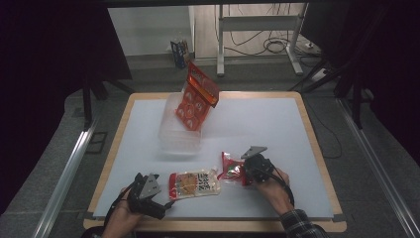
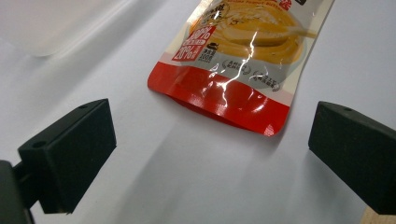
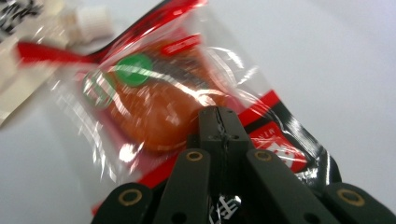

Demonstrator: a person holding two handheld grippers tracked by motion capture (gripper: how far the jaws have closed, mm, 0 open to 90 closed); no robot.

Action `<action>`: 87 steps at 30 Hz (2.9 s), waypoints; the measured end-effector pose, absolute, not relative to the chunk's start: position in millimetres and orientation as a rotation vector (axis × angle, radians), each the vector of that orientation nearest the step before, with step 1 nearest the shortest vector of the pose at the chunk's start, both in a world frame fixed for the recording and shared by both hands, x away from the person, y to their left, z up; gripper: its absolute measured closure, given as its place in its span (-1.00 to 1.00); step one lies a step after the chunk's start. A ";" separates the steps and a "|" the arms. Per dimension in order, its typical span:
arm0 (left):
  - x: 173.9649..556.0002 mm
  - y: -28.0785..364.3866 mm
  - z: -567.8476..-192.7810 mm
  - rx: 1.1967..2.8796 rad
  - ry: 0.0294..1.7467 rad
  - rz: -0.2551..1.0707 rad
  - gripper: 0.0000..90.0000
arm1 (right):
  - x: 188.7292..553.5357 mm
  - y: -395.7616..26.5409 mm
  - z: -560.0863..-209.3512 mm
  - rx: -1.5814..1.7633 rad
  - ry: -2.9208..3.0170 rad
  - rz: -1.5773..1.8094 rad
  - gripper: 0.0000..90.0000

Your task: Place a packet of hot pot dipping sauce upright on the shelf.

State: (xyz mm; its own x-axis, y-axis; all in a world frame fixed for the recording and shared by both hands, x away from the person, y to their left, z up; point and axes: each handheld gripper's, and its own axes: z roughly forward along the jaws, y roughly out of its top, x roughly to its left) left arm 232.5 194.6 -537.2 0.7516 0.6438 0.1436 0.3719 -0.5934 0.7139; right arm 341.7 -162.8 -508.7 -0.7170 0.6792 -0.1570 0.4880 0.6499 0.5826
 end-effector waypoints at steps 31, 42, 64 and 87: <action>275.9 139.1 -499.7 2.062 0.687 0.198 -0.27 | 338.8 -193.4 -489.5 0.973 2.460 0.953 -0.06; 308.4 89.4 -499.4 2.095 0.599 0.221 0.12 | 334.4 -206.7 -492.4 0.900 2.445 0.877 -0.83; 346.8 43.2 -517.5 2.237 0.605 0.152 0.90 | 330.4 -219.4 -502.2 0.977 2.538 0.943 -1.00; 348.1 52.6 -526.8 2.329 0.639 0.107 1.00 | 338.6 -212.3 -513.5 1.098 2.636 1.017 -0.91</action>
